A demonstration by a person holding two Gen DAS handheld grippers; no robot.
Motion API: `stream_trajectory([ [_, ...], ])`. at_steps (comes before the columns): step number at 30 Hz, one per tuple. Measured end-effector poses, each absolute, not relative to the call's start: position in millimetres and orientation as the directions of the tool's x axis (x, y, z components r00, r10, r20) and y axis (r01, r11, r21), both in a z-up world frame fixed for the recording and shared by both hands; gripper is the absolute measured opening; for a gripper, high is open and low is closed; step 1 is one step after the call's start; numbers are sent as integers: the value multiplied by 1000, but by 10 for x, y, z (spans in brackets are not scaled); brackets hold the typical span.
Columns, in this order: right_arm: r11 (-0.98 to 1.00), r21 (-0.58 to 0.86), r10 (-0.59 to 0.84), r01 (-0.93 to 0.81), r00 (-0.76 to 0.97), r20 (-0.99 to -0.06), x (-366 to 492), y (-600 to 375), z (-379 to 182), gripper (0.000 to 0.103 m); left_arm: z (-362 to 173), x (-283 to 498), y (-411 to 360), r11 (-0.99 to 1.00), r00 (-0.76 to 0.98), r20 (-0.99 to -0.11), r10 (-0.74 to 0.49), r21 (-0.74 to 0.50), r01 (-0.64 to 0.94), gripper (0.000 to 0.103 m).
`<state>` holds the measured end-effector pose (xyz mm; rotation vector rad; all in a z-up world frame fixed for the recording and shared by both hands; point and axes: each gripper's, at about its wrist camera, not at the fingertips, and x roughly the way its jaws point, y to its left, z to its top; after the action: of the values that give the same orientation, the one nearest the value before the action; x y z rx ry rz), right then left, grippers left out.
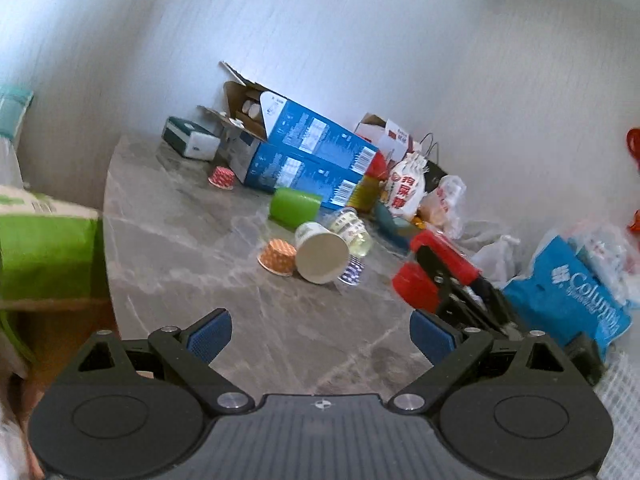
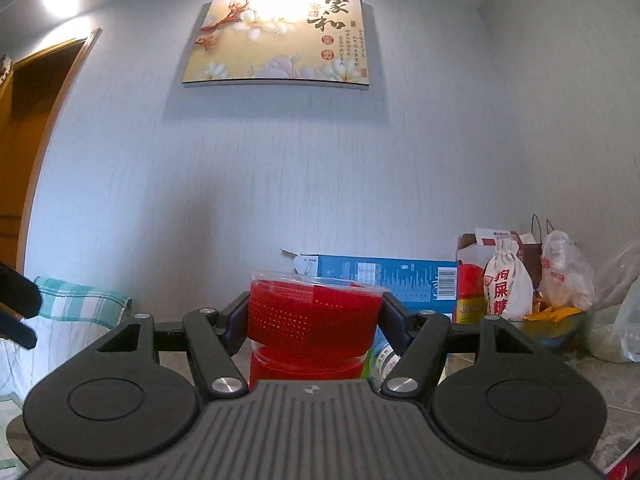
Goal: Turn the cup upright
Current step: 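Open the left tool and rotate the cup upright in the right tool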
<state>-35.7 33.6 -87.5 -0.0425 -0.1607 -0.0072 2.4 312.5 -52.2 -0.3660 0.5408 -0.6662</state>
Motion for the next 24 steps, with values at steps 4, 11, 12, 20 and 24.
stream_trajectory([
  [4,1000,-24,19,-17,995,101,-337,330,-890,67,-649,-40,3049,748,661,-381,-647,-485,453,97],
  [11,997,72,14,-12,1000,-27,-212,212,-989,67,-606,-155,3028,759,681,-369,-633,-469,451,97],
  [12,997,74,15,-13,999,-28,-236,226,-1022,67,-607,-163,3030,761,683,-370,-630,-468,448,97],
  [20,1000,-18,-7,7,1000,29,-326,403,-1213,67,-700,-198,2953,762,664,-400,-632,-476,438,97],
  [24,999,-35,-15,17,997,73,-343,442,-1300,67,-700,-187,2913,763,658,-411,-631,-480,432,97],
])
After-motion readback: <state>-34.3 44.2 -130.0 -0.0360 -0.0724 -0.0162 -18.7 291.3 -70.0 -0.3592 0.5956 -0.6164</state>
